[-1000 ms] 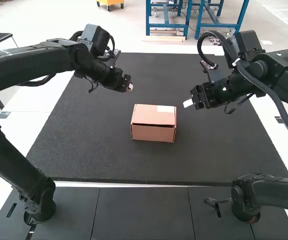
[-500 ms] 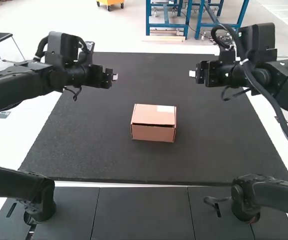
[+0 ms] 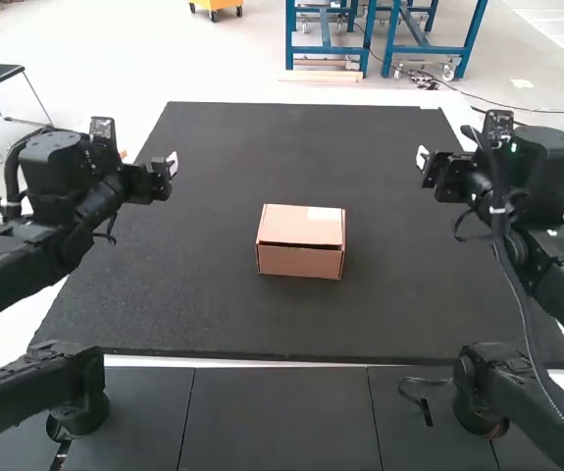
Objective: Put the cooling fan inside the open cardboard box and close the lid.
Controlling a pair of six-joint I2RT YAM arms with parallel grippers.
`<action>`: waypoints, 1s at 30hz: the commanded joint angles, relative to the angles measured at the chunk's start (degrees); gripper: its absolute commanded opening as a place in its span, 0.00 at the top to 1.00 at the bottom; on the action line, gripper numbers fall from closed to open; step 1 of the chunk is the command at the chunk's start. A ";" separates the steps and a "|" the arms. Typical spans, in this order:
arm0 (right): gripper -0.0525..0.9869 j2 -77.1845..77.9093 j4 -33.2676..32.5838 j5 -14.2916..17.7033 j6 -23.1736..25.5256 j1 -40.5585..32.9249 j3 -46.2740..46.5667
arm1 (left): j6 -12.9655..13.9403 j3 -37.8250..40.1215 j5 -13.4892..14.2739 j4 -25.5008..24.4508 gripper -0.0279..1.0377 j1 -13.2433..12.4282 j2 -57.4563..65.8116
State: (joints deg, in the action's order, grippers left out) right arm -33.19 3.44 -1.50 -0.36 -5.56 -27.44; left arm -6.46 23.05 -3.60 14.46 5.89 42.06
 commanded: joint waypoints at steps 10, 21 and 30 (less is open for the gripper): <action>0.09 13.68 13.70 -0.26 -0.61 3.19 16.02 | 1.98 -12.85 -10.12 10.15 0.07 -2.81 -14.29; 0.09 34.16 12.03 0.44 0.10 3.19 27.53 | -1.01 -22.35 -12.66 5.23 0.07 -2.81 -34.86; 0.09 33.01 9.30 3.43 3.52 1.17 27.35 | -2.77 -23.14 -12.93 -7.52 0.08 -3.43 -42.15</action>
State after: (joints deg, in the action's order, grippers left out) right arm -0.56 12.84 -0.03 1.15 -3.53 -0.21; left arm -8.40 0.32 -16.10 7.44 3.25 0.78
